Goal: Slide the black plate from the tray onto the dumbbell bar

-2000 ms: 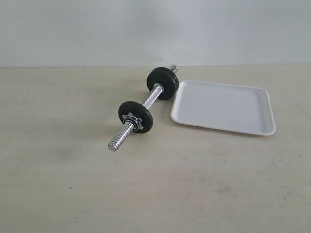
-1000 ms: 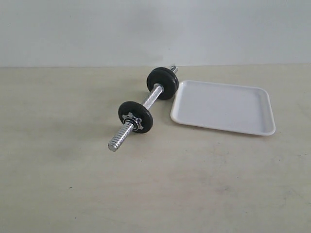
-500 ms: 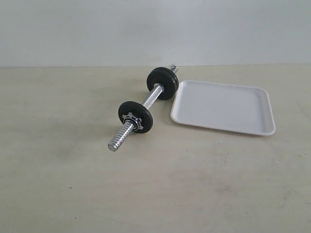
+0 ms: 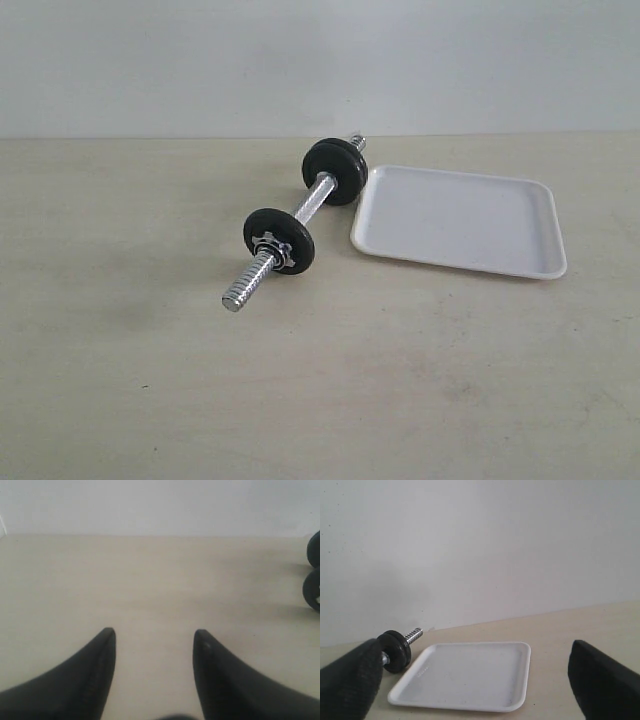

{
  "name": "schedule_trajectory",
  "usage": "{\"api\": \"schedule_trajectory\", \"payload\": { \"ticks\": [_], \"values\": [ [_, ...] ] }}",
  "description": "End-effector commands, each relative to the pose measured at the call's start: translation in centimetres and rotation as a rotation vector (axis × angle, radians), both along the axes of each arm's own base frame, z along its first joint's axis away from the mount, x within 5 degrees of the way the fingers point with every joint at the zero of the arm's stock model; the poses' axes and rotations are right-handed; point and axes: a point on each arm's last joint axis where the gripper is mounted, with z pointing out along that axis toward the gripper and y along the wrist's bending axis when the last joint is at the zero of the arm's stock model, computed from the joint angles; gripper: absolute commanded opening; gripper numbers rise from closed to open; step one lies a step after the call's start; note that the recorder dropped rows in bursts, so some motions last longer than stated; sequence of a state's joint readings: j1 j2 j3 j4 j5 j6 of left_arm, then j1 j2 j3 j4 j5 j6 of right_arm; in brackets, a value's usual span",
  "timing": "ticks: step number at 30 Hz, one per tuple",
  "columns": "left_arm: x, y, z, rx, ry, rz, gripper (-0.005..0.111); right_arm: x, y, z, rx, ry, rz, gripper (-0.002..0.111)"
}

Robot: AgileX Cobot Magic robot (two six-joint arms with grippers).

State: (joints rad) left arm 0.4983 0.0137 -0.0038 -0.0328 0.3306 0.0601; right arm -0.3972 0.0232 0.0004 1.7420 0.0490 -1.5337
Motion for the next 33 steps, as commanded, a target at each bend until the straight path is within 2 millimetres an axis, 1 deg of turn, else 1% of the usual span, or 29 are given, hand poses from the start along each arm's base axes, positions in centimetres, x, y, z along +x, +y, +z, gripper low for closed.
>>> {"api": "schedule_trajectory", "payload": {
  "ticks": [1, 3, 7, 33],
  "values": [
    [0.23, -0.47, 0.05, 0.069, 0.013, -0.076, 0.045, -0.04, -0.04, 0.02, 0.002, -0.003, -0.006, 0.089],
    [0.17, -0.31, 0.10, 0.071, 0.008, -0.055, 0.045, -0.05, -0.06, 0.02, 0.002, -0.003, -0.008, 0.089],
    [-0.14, 0.26, 0.08, -0.015, -0.033, 0.044, 0.045, -0.05, -0.06, 0.02, 0.002, -0.003, -0.008, 0.089],
    [-0.14, 0.29, 0.13, -0.002, -0.033, 0.044, 0.045, -0.07, -0.11, 0.01, 0.005, -0.003, -0.014, 0.089]
  ]
}}
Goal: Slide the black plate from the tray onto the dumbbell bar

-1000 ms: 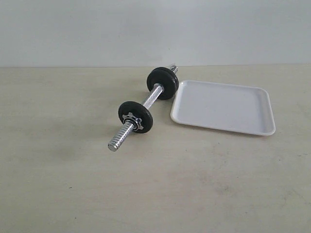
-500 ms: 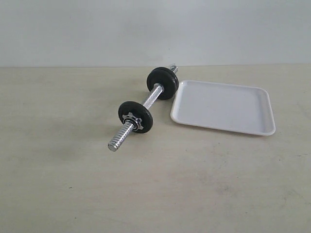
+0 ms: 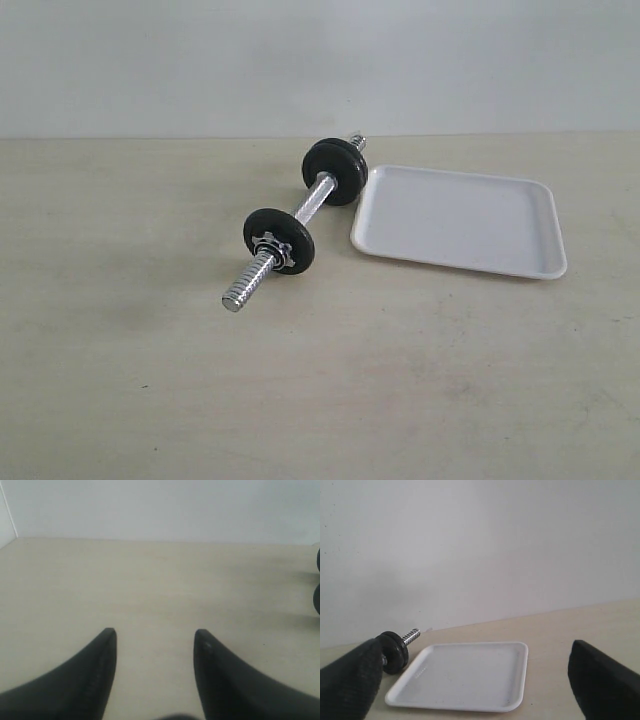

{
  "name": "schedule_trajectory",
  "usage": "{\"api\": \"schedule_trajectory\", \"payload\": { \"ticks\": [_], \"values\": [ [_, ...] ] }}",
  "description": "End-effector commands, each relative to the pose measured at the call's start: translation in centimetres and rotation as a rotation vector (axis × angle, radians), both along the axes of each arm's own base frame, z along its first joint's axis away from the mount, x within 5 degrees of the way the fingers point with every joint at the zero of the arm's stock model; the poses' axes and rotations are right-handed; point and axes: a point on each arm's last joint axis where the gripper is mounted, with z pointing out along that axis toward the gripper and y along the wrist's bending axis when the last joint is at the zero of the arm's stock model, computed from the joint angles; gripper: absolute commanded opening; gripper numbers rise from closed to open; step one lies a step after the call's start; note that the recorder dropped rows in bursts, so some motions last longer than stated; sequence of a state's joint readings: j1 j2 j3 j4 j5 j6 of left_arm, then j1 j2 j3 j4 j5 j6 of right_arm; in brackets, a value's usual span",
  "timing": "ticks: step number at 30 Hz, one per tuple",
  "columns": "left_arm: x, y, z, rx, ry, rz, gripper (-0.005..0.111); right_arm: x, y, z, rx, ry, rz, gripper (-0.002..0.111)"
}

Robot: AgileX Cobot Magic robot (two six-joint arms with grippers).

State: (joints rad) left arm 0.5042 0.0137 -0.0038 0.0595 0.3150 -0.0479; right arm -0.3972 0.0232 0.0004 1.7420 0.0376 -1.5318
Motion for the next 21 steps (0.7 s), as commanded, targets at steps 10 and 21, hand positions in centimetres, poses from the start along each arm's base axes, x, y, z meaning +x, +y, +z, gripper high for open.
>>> {"api": "schedule_trajectory", "payload": {
  "ticks": [10, 21],
  "values": [
    [-0.02, 0.01, -0.01, 0.002, -0.013, 0.005, 0.045, -0.09, -0.16, 0.00, 0.000, 0.000, -0.020, 0.089],
    [-0.02, 0.02, 0.01, 0.003, -0.015, 0.005, 0.045, -0.12, -0.25, -0.02, 0.002, 0.002, -0.031, 0.089]
  ]
}}
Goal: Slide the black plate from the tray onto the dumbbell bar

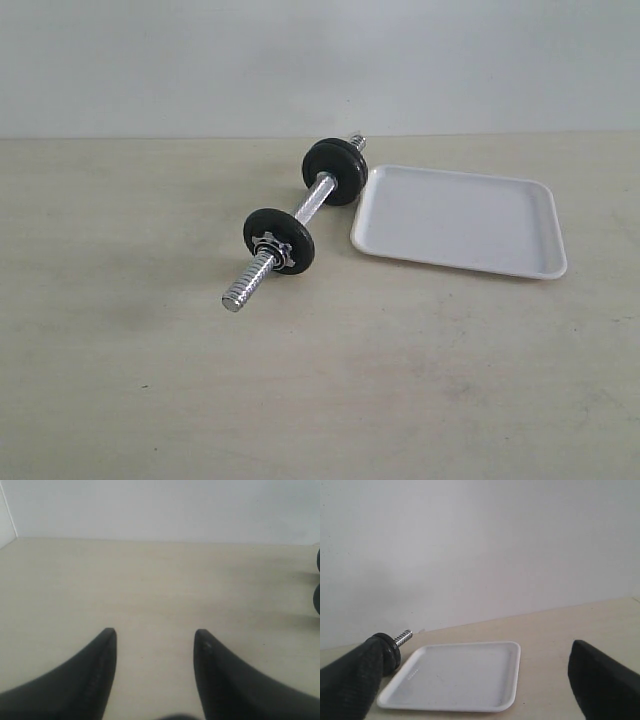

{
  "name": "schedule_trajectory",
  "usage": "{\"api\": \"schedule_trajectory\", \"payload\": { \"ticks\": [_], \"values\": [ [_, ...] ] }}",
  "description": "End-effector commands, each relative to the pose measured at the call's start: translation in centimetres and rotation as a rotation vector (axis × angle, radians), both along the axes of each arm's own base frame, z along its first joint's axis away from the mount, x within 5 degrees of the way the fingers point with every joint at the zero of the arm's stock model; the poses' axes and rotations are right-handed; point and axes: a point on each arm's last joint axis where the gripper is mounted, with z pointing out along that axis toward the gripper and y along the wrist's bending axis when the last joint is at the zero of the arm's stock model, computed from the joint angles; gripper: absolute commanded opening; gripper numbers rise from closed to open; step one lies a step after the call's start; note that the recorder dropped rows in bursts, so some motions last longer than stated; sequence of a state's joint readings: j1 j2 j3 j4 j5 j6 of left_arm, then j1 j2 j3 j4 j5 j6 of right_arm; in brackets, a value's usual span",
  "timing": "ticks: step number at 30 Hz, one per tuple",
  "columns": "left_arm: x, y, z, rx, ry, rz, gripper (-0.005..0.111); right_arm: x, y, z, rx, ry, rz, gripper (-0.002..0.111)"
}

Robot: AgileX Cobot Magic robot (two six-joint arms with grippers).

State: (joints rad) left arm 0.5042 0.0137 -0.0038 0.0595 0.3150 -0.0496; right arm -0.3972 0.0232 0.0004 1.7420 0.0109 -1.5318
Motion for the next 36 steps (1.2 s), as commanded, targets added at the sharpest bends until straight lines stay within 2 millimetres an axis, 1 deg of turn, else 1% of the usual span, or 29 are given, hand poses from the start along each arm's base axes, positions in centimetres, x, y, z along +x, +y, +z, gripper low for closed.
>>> {"api": "schedule_trajectory", "payload": {
  "ticks": [1, 10, 16, 23, 24, 25, 27, 28, 36],
  "values": [
    [-0.02, 0.02, 0.01, 0.004, -0.014, 0.005, 0.045, -0.06, -0.08, 0.01, 0.001, -0.002, -0.011, 0.089],
    [-0.02, 0.02, 0.01, 0.004, -0.014, 0.005, 0.045, -0.06, -0.08, 0.01, 0.001, -0.002, -0.011, 0.089],
    [-0.11, 0.16, 0.01, 0.055, 0.017, 0.009, 0.045, -0.06, -0.08, 0.01, 0.001, -0.002, -0.011, 0.089],
    [-0.09, 0.13, -0.01, 0.053, 0.017, 0.004, 0.044, -0.06, -0.08, 0.01, 0.003, -0.003, -0.010, 0.089],
    [-0.08, 0.10, -0.01, 0.053, 0.017, -0.002, 0.041, -0.06, -0.08, 0.01, 0.003, -0.003, -0.010, 0.089],
    [-0.08, 0.08, -0.08, 0.049, 0.023, -0.006, 0.034, -0.06, -0.08, 0.01, 0.003, -0.003, -0.010, 0.089],
    [-0.09, 0.09, -0.09, 0.056, 0.029, -0.008, 0.010, -0.06, -0.08, 0.01, 0.003, -0.003, -0.010, 0.089],
    [-0.12, 0.14, -0.08, 0.080, 0.042, -0.007, 0.005, -0.06, -0.08, 0.01, 0.003, -0.003, -0.010, 0.089],
    [-0.12, 0.15, -0.06, 0.089, 0.045, -0.008, 0.004, -0.06, -0.08, 0.01, 0.003, -0.003, -0.010, 0.089]
  ]
}}
